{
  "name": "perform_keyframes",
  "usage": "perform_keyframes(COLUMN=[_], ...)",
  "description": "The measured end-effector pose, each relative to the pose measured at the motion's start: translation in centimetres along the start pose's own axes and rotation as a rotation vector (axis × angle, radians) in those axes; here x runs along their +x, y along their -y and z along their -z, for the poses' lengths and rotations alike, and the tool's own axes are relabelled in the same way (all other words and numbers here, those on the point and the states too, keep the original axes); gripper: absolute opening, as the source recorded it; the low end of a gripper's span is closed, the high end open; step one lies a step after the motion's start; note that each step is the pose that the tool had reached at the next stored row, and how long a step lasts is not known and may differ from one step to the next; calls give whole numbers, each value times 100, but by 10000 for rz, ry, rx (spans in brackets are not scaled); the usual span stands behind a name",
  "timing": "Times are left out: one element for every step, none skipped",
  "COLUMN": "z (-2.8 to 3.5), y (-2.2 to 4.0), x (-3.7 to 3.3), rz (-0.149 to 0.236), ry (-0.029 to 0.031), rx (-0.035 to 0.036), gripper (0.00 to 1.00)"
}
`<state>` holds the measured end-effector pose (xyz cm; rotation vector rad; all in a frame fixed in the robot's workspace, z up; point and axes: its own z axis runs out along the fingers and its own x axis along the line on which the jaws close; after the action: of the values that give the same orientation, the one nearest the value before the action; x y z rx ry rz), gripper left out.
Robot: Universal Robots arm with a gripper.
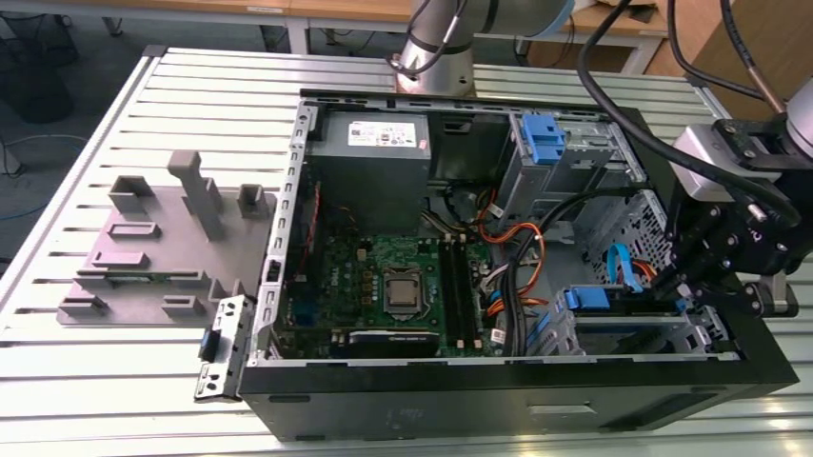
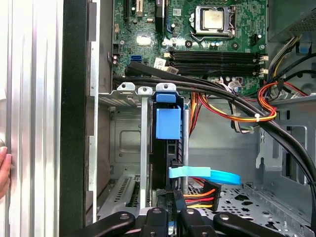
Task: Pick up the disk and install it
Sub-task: 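Insert the second disk wire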
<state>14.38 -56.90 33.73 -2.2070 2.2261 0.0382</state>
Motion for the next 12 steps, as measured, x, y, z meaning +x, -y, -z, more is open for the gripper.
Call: perform_keyframes(z=[0,0,0,0,0,-1,-1,-2,-3,-6,-9,-11], y=[0,0,0,0,0,0,0,0,0,-1,-1,-2], x=[0,0,0,-1,-1,-2,-3,-5,-9,-15,-22,-29], rz=[0,0,0,0,0,0,0,0,0,1,2,1], ry=[-1,0,0,0,1,2,4,8,8,9,10,9], rx=[0,0,0,0,0,0,0,0,0,0,0,0], gripper=[16,16,16,16,16,16,16,16,16,16,16,16])
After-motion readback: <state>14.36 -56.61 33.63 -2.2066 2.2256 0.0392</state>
